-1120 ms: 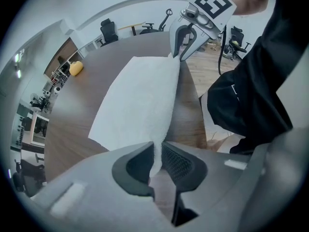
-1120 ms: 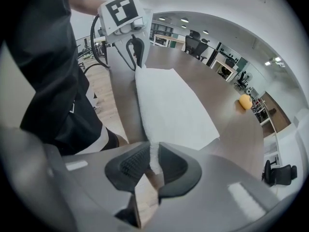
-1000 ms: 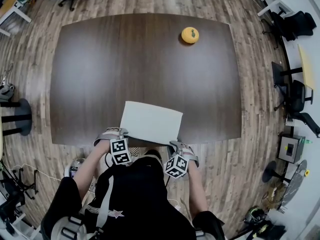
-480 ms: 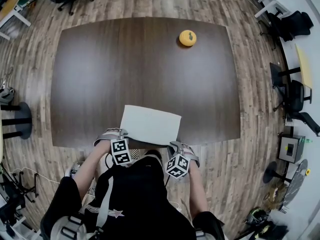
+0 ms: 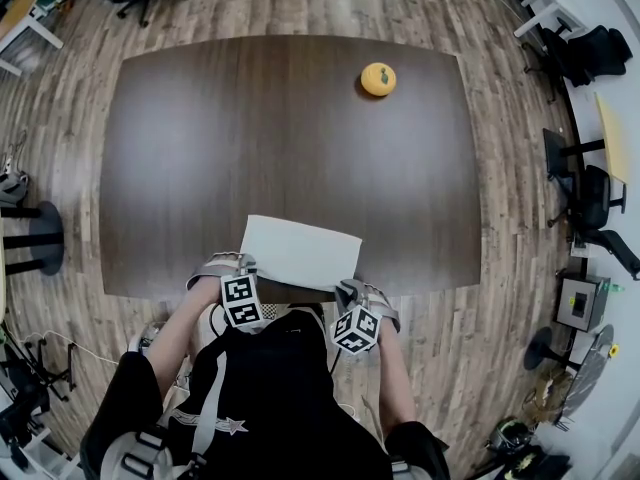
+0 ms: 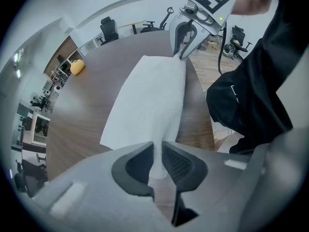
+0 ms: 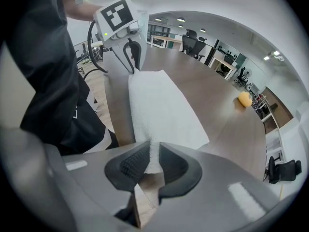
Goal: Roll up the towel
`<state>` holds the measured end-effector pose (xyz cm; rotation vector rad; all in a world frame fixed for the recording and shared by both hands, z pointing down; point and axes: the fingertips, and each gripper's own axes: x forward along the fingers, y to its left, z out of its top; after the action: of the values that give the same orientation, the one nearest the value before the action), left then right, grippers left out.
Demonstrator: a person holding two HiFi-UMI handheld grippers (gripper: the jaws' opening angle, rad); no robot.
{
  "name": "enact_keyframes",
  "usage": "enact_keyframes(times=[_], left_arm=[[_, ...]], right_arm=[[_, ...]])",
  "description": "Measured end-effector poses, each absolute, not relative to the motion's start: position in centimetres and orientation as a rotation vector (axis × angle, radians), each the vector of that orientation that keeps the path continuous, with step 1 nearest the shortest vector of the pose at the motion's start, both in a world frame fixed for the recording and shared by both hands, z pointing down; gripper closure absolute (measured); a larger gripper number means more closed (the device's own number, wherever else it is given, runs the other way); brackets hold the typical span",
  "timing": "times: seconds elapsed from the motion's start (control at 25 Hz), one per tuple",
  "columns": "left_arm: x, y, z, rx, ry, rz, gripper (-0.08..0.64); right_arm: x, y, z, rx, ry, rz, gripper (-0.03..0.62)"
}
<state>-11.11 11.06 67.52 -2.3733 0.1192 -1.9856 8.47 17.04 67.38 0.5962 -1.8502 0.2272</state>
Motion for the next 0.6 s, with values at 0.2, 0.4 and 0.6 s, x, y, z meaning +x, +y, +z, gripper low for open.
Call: enact_keyframes(times=[0.2, 0.4, 0.6], left_arm=[[-11.2, 9.9, 67.9, -2.375, 0.118, -1.996, 0.494], [-11.0, 9.6, 68.5, -2.383, 0.116, -2.007, 0.494], [-10.9, 9.3, 69.0, -2.397, 0.112, -2.007, 0.494]], right_arm=[[8.4, 15.7, 67.7, 0.592, -1.854, 0.229, 0.525], [8.7, 15.1, 68.2, 0.599, -1.861, 0.245, 0.520], [8.8, 14.7, 68.6, 0.603, -1.878, 0.255, 0.520]])
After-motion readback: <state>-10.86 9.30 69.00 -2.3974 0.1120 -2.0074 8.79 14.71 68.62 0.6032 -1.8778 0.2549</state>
